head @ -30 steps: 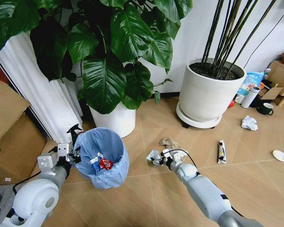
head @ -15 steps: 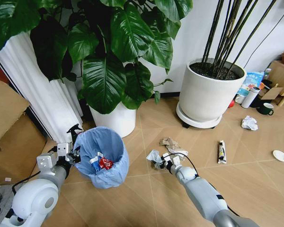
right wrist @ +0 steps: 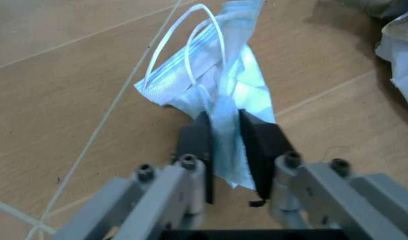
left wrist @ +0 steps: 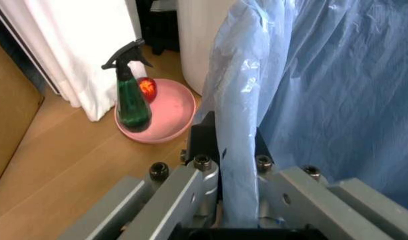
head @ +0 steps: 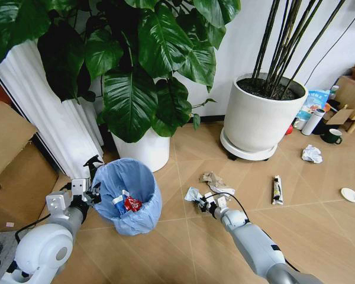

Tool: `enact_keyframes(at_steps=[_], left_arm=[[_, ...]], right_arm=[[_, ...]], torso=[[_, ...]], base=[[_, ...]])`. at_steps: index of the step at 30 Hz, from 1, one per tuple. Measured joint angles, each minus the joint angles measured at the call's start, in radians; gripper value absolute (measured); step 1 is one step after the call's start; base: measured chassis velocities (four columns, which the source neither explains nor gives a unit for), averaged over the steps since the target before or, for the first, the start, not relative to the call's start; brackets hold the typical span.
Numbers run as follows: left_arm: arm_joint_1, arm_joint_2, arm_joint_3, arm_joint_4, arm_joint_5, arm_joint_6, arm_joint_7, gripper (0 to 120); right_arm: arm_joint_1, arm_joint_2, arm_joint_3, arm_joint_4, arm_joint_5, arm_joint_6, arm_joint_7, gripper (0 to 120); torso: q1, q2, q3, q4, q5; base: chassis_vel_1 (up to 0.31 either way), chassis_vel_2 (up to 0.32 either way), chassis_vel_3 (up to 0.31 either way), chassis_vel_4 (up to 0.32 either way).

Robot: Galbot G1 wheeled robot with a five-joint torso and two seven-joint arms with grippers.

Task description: Pick up the trash bin and place the garbage on the floor into it.

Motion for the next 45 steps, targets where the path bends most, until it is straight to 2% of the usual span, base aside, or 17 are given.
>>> enact_keyframes(at_steps=[3,9,17,21,22,27,28,33,34,39,40,45], left_arm=[[0.001,0.001,-0.001,-0.004,0.000,0.000,0.000,0],[0.002,0.003,-0.005,-0.008,-0.002,0.000,0.000,0],[0.009,0.002,-0.012,-0.015,-0.002,0.000,0.000,0],[0.011,-0.001,-0.014,-0.021,0.000,-0.001,0.000,0],[0.011,-0.001,-0.014,-0.021,0.000,-0.001,0.000,0],[0.017,-0.004,-0.018,-0.022,0.005,-0.002,-0.001,0],[0.017,-0.004,-0.018,-0.022,0.005,-0.002,-0.001,0],[0.019,-0.005,-0.013,-0.023,0.008,-0.002,-0.001,0],[0.019,-0.005,-0.013,-0.023,0.008,-0.002,-0.001,0],[0.020,-0.015,-0.003,-0.010,0.016,0.005,-0.001,0],[0.020,-0.015,-0.003,-0.010,0.016,0.005,-0.001,0],[0.026,-0.014,0.000,-0.007,0.017,0.010,-0.002,0]], right_arm=[[0.000,0.000,0.003,0.000,0.000,0.001,0.000,0],[-0.005,-0.001,0.013,0.014,0.000,0.003,0.000,0],[-0.033,-0.036,0.021,0.127,0.019,0.001,0.005,0],[-0.073,-0.086,0.024,0.281,0.046,-0.018,0.011,0],[-0.073,-0.086,0.024,0.281,0.046,-0.018,0.011,0],[-0.146,-0.223,0.028,0.624,0.163,-0.090,0.037,0],[-0.146,-0.223,0.028,0.624,0.163,-0.090,0.037,0],[-0.159,-0.364,-0.019,0.951,0.273,-0.188,0.071,0],[-0.159,-0.364,-0.019,0.951,0.273,-0.188,0.071,0],[-0.072,-0.386,-0.110,1.126,0.368,-0.263,0.113,0],[-0.072,-0.386,-0.110,1.126,0.368,-0.263,0.113,0],[0.040,-0.361,-0.244,1.182,0.440,-0.303,0.147,0]], torso=[[0.000,0.000,0.000,0.0000,0.0000],[0.000,0.000,0.000,0.0000,0.0000],[0.000,0.000,0.000,0.0000,0.0000],[0.000,0.000,0.000,0.0001,0.0003],[0.000,0.000,0.000,0.0001,0.0003],[0.000,0.000,0.000,0.0000,-0.0005],[0.000,0.000,0.000,0.0000,-0.0005],[0.000,0.000,0.000,-0.0004,0.0002],[0.000,0.000,0.000,-0.0004,0.0002],[0.000,0.000,0.000,0.0001,-0.0001],[0.000,0.000,0.000,0.0001,-0.0001],[0.000,0.000,0.000,0.0002,-0.0003]], base=[[0.000,0.000,0.000,0.000],[0.000,0.000,0.000,0.000],[0.000,0.000,0.000,0.000],[0.000,0.000,0.000,0.000],[0.000,0.000,0.000,0.000],[0.000,0.000,0.000,0.000],[0.000,0.000,0.000,0.000],[0.000,0.000,0.000,0.000],[0.000,0.000,0.000,0.000],[0.000,0.000,0.000,0.000],[0.000,0.000,0.000,0.000],[0.000,0.000,0.000,0.000]])
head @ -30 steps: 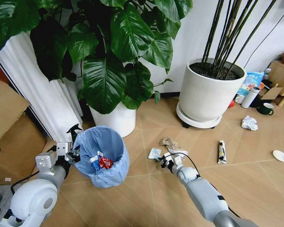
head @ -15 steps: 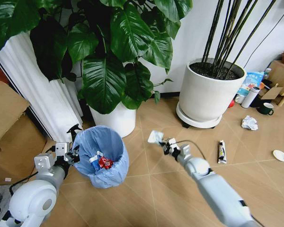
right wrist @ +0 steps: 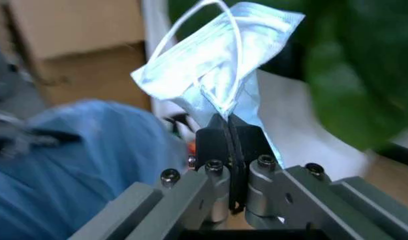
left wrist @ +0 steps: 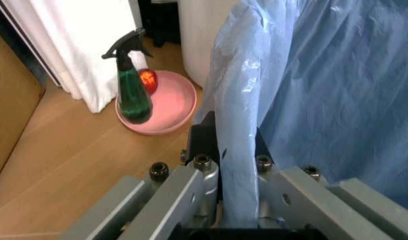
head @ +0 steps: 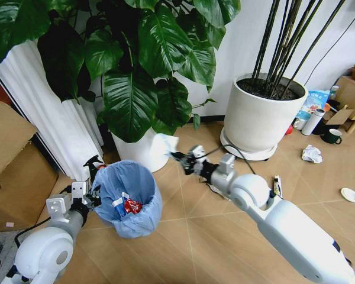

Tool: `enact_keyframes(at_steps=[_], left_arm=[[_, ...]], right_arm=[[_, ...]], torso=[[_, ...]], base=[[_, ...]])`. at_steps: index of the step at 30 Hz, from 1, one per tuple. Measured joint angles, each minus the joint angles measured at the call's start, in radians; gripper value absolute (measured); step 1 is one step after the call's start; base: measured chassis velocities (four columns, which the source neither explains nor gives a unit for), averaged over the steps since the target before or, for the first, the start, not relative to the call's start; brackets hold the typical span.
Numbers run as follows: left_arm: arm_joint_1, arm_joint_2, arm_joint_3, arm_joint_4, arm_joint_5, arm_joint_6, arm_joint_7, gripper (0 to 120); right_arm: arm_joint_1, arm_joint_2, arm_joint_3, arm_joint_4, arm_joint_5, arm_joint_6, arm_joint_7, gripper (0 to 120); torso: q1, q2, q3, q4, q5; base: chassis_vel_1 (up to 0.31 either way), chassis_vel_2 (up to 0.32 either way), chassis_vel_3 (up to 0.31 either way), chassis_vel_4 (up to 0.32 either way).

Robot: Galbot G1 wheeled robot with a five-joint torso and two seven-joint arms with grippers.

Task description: Pick up the trash bin and place the garbage on the floor into it.

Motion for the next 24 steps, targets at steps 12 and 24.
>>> enact_keyframes(at_steps=[12,24], left_arm=[[-0.008,0.001,0.002,0.010,-0.009,0.006,-0.002,0],[-0.013,0.003,0.003,0.008,-0.011,0.006,-0.002,0]], right_arm=[[0.097,0.012,-0.206,0.036,0.125,-0.034,0.048,0],[0.101,0.011,-0.237,0.029,0.148,-0.082,0.031,28]], torso=[[0.000,0.000,0.000,-0.0003,0.0002],[0.000,0.000,0.000,-0.0003,0.0003]], base=[[0.000,0.000,0.000,0.000],[0.000,0.000,0.000,0.000]])
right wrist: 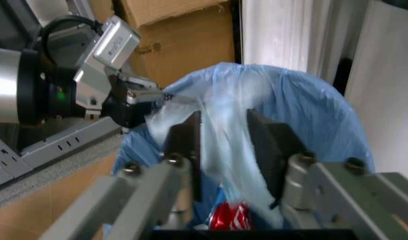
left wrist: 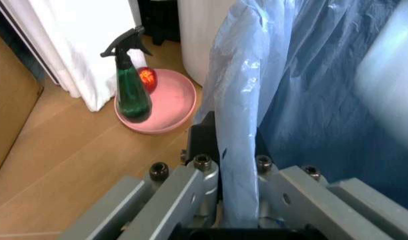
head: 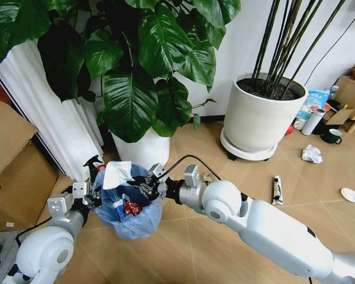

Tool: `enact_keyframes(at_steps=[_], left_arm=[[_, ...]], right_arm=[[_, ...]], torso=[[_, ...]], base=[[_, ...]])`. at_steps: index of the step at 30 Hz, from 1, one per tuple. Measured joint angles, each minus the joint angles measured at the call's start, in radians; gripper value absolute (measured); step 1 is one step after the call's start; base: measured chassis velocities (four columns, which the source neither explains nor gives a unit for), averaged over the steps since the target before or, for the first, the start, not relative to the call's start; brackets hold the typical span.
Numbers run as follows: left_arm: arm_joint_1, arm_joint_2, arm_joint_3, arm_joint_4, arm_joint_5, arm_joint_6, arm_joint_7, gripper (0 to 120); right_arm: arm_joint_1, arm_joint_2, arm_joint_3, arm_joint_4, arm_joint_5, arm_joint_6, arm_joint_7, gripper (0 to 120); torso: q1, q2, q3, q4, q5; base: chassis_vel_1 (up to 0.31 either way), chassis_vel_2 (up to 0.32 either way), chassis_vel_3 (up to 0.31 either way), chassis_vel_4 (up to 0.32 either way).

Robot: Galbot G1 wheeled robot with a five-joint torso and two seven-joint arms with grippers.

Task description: Pick up the trash bin and place the garbage on the floor into it.

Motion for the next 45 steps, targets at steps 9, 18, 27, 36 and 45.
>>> enact_keyframes(at_steps=[9,18,27,36,45], left_arm=[[-0.005,0.000,0.000,0.002,-0.002,0.000,0.001,0],[-0.005,-0.006,-0.007,0.005,-0.001,-0.001,0.003,0],[-0.004,-0.016,-0.014,0.001,0.004,-0.003,0.004,0],[0.000,-0.023,-0.021,-0.008,0.006,-0.005,0.005,0],[0.005,-0.028,-0.024,-0.020,0.007,-0.005,0.006,0]], right_arm=[[-0.006,0.011,-0.001,-0.017,-0.007,0.027,0.017,65],[-0.030,0.003,0.103,-0.002,-0.008,0.033,0.072,94],[-0.131,-0.058,0.298,0.000,-0.029,0.020,0.105,100],[-0.250,-0.072,0.430,-0.015,-0.075,0.001,0.122,100],[-0.356,-0.077,0.534,0.003,-0.113,-0.019,0.118,100]], torso=[[0.000,0.000,0.000,0.0000,0.0000],[0.000,0.000,0.000,0.0002,0.0001],[0.000,0.000,0.000,0.0000,0.0002],[0.000,0.000,0.000,0.0000,0.0003],[0.000,0.000,0.000,0.0000,0.0000]], base=[[0.000,0.000,0.000,0.000],[0.000,0.000,0.000,0.000],[0.000,0.000,0.000,0.000],[0.000,0.000,0.000,0.000],[0.000,0.000,0.000,0.000]])
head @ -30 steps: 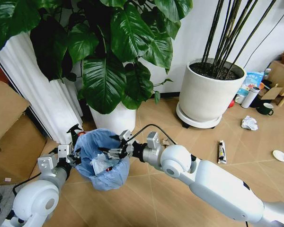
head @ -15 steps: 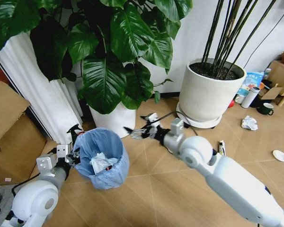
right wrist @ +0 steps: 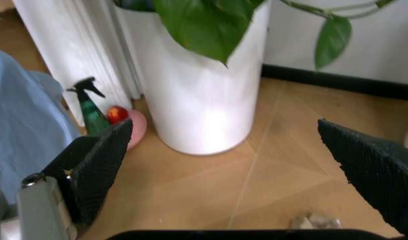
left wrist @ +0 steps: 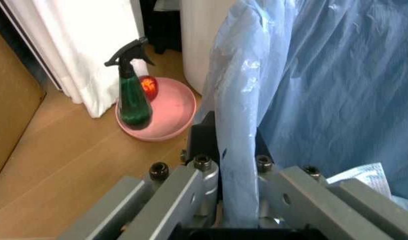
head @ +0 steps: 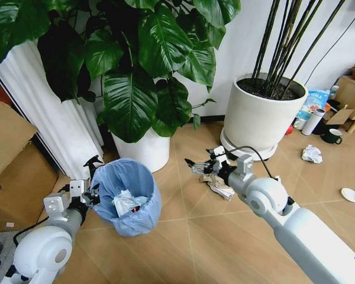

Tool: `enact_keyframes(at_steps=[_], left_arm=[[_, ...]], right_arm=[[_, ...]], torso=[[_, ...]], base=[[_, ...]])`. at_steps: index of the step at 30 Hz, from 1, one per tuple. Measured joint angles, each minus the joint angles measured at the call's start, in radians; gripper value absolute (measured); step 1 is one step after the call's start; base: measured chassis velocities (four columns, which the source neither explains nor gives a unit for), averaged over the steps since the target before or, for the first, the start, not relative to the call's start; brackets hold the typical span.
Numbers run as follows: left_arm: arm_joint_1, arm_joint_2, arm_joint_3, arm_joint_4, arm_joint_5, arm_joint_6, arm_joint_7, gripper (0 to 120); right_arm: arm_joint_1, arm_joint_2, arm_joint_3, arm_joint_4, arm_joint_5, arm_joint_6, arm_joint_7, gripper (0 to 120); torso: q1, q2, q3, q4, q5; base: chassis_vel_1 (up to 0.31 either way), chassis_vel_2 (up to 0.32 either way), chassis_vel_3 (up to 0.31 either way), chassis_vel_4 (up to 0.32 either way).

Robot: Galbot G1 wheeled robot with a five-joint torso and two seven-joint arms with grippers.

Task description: Pick up the trash bin and place the garbage on the floor into it.

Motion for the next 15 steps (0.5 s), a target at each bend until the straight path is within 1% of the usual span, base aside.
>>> enact_keyframes(at_steps=[4,7,15], left_arm=[[0.003,0.000,-0.001,-0.004,0.001,0.000,0.000,0],[0.003,0.000,-0.001,-0.005,0.002,-0.001,0.001,0],[0.004,0.000,-0.001,-0.006,0.002,-0.001,0.002,0]], right_arm=[[-0.048,0.000,0.044,0.015,-0.013,-0.001,-0.004,100],[-0.065,0.001,0.060,0.020,-0.020,0.000,-0.009,100],[-0.071,0.001,0.066,0.023,-0.023,0.002,-0.012,100]], torso=[[0.000,0.000,0.000,0.0002,-0.0001],[0.000,0.000,0.000,0.0001,0.0000],[0.000,0.000,0.000,0.0000,0.0001]], base=[[0.000,0.000,0.000,0.000],[-0.070,-0.074,0.076,0.066],[-0.116,-0.139,0.125,0.120]])
